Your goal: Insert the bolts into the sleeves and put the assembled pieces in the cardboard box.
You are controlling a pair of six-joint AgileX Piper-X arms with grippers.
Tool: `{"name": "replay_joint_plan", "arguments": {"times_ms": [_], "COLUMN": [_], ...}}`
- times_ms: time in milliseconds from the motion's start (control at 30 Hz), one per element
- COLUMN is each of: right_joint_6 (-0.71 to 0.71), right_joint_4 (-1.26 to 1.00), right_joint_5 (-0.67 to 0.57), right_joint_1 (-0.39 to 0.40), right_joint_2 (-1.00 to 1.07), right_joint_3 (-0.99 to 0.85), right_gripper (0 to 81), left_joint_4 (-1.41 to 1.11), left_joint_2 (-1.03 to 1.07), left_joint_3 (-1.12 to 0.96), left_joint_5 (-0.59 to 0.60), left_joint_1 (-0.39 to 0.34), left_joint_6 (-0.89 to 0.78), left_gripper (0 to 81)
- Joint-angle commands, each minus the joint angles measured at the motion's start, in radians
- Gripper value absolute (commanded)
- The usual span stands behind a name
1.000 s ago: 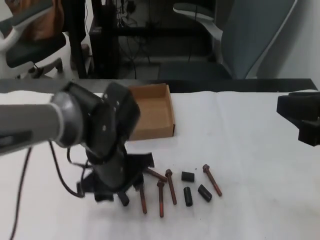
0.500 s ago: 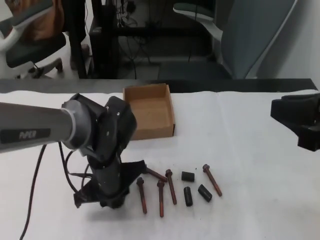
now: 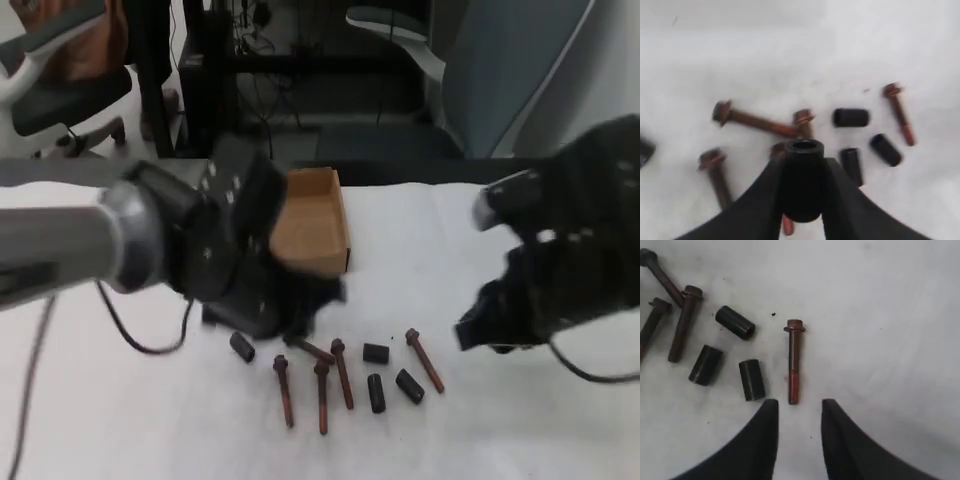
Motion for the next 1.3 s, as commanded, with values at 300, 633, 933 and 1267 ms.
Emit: {"name": "replay_joint_plan", "arguments": {"times_ms": [300, 633, 933, 1267], "right_joint_6": [-0.031, -0.038, -0.052, 0.012], "right_joint_4": [0.018, 0.098, 0.171, -0.156], "right_joint_5": [0.072, 0.107, 0.164, -0.012], "right_joint_1": [0.095, 0.095, 0.095, 0.095], "right_joint_2": [0.355, 0.479, 0.471, 0.136], "right_joint_3": [-0.272, -0.311, -0.345, -0.362], "right_gripper": [28.8, 28.8, 0.6, 0.6], "left_joint_4": [-0.07, -0.072, -0.072, -0.414], "left_joint_2": [-0.261, -0.261, -0.261, -0.261], "left_joint_3": [-0.009, -0.009, -0.009, 0.161], "left_joint_5": [0.001, 0.025, 0.023, -0.014], "left_joint_1": [-0.003, -0.003, -0.003, -0.017], "left_joint_6": [0.183, 0.192, 0.243, 0.347], "left_gripper": [1.8, 1.8, 1.8, 1.8]}}
